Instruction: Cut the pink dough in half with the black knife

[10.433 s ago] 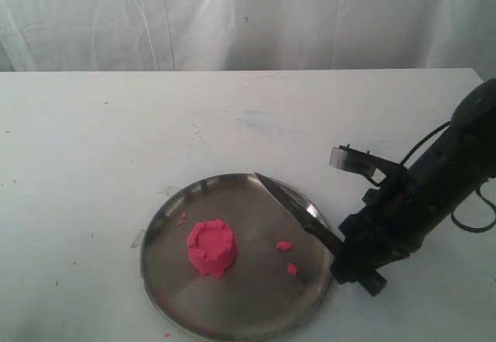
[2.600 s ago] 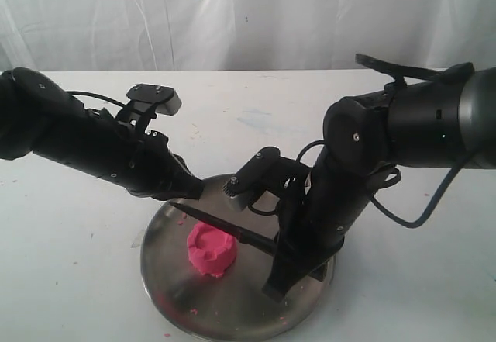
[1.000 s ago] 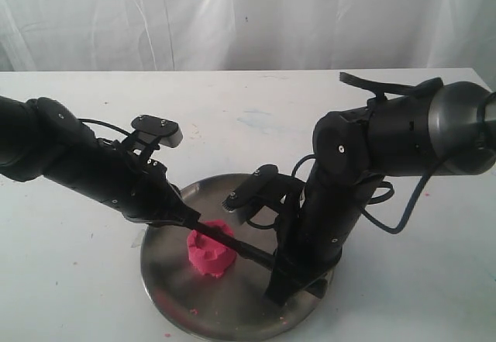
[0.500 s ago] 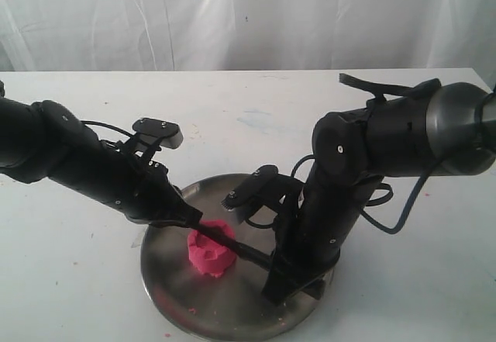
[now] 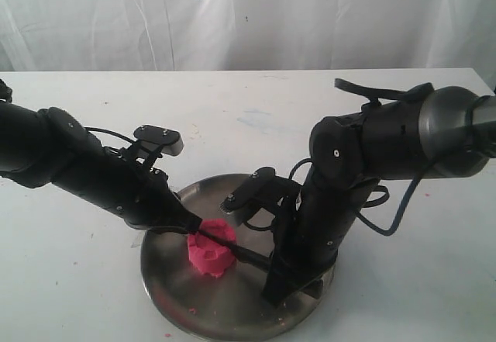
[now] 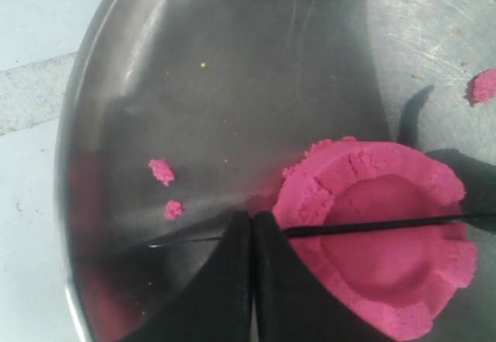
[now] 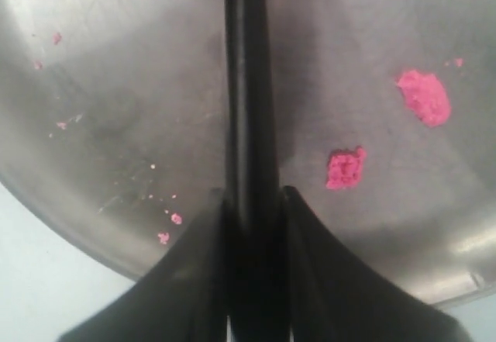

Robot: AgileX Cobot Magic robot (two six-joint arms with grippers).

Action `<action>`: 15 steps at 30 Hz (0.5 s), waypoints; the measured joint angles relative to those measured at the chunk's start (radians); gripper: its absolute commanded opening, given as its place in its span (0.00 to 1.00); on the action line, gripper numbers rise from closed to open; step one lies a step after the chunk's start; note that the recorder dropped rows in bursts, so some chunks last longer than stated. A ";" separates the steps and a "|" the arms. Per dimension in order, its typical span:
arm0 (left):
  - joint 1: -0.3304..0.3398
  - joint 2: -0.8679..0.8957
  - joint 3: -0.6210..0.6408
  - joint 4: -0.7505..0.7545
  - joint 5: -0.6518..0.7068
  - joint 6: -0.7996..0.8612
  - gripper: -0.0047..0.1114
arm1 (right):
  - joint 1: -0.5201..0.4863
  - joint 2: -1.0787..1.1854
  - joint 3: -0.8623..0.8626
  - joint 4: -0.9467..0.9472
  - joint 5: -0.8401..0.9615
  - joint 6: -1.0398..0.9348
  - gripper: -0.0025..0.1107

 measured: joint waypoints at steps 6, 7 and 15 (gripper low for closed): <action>0.000 0.004 0.000 0.002 -0.009 0.000 0.04 | 0.002 0.023 0.000 0.001 -0.011 -0.004 0.02; 0.000 0.004 0.000 0.002 -0.009 0.000 0.04 | 0.002 0.023 0.000 0.001 -0.013 -0.004 0.02; 0.000 0.001 -0.025 0.000 0.011 0.000 0.04 | 0.002 0.025 0.000 0.001 -0.023 -0.004 0.02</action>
